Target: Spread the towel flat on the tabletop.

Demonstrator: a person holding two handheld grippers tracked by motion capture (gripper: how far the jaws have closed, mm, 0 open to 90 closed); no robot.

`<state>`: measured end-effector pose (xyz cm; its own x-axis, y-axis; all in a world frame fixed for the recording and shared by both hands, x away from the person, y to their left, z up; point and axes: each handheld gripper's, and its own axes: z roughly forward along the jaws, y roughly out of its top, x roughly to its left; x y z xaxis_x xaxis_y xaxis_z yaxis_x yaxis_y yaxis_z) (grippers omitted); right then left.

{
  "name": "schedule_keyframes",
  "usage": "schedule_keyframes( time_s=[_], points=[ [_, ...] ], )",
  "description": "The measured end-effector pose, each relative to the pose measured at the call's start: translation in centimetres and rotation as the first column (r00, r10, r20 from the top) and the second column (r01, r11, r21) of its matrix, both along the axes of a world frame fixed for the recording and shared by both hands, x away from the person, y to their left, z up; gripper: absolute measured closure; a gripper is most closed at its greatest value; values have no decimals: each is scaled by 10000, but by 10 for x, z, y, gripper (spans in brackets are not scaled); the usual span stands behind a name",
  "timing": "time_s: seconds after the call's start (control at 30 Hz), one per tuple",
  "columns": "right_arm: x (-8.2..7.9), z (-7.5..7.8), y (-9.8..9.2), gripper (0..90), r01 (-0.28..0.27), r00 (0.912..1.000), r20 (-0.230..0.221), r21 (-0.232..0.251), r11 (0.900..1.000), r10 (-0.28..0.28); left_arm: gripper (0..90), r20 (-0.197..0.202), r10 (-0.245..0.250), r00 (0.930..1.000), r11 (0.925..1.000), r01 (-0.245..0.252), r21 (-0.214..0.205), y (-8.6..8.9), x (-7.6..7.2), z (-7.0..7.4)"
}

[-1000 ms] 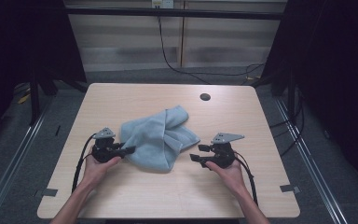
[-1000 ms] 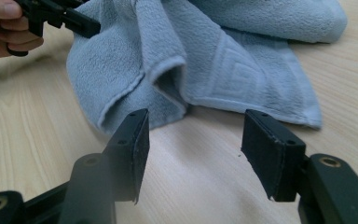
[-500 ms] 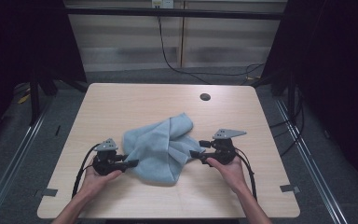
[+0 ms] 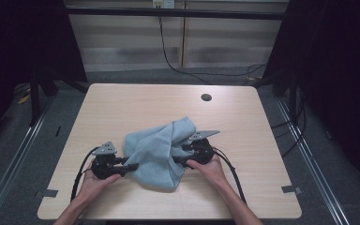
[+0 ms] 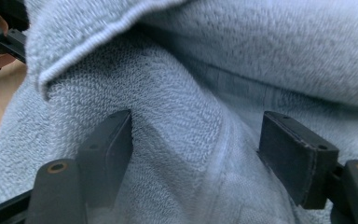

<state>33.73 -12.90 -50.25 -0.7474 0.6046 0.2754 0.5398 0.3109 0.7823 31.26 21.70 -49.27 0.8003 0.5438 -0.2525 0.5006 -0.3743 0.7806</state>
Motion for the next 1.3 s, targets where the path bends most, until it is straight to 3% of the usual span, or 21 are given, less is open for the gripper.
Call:
schedule_keyframes(
  time_s=[0.03,0.1,0.17,0.2,0.23,0.37,0.43,0.47,0.5,0.53,0.6,0.73,0.9,1.0,1.03,1.17,1.23,1.3],
  points=[
    [1,-4,1,259,-23,10000,-25,14,10000,23,555,-38,161,9999,9998,-162,-70,0,0,1],
    [-1,-7,4,281,-124,9999,-32,-367,9992,123,497,-227,354,9991,9971,-368,-662,1,-1,5],
    [0,-9,5,336,-141,9998,-137,-434,9990,135,455,-54,363,9993,9966,-366,-744,1,-1,9],
    [-1,-9,5,402,-163,9997,-208,-389,9991,155,440,249,442,9987,9940,-415,-1015,0,-1,17],
    [-1,-10,5,470,-252,9994,-224,-294,9992,245,425,283,496,9984,9913,-457,-1233,-2,0,21],
    [-6,-9,11,663,-535,9978,-389,-150,9985,528,385,861,499,9950,9937,-408,-1048,-17,5,34],
    [-8,-8,13,730,-675,9971,-355,-127,9976,670,368,890,512,9947,9941,-422,-1001,-21,7,35],
    [-9,-7,13,758,-687,9973,-263,-202,9974,682,417,1031,697,9922,9955,-625,-715,-28,9,32],
    [-10,-6,13,773,-628,9977,-268,-288,9976,620,563,1031,697,9922,9955,-625,-715,-28,9,32],
    [-10,-6,13,773,-628,9977,-268,-288,9976,620,563,972,611,9934,9969,-558,-559,-30,10,29],
    [-13,-2,11,820,-505,9987,-88,-596,9969,501,738,1039,727,9919,9972,-704,-261,-28,9,25],
    [-23,5,-11,851,147,9999,77,-903,9958,-141,790,732,994,9923,9933,-946,-664,-8,1,30],
    [-36,14,-37,854,833,9962,362,-1386,9868,-790,798,576,1211,9910,9917,-1182,-515,12,-9,26],
    [-43,15,-51,855,1132,9934,345,-1555,9813,-1091,798,557,1077,9926,9938,-1060,-320,19,-13,24],
    [-52,14,-68,857,1481,9890,229,-1559,9766,-1464,799,496,1094,9928,9937,-1080,-302,24,-16,22],
    [-65,13,-89,858,2081,9780,229,-1806,9613,-2074,809,256,748,9969,9972,-749,31,31,-30,15],
    [-67,13,-93,857,2191,9755,192,-1781,9593,-2193,801,218,620,9978,9981,-621,39,30,-32,14],
    [-69,15,-96,856,2288,9735,340,-1636,9596,-2263,742,458,347,9983,9993,-353,141,24,-34,17]
  ],
)
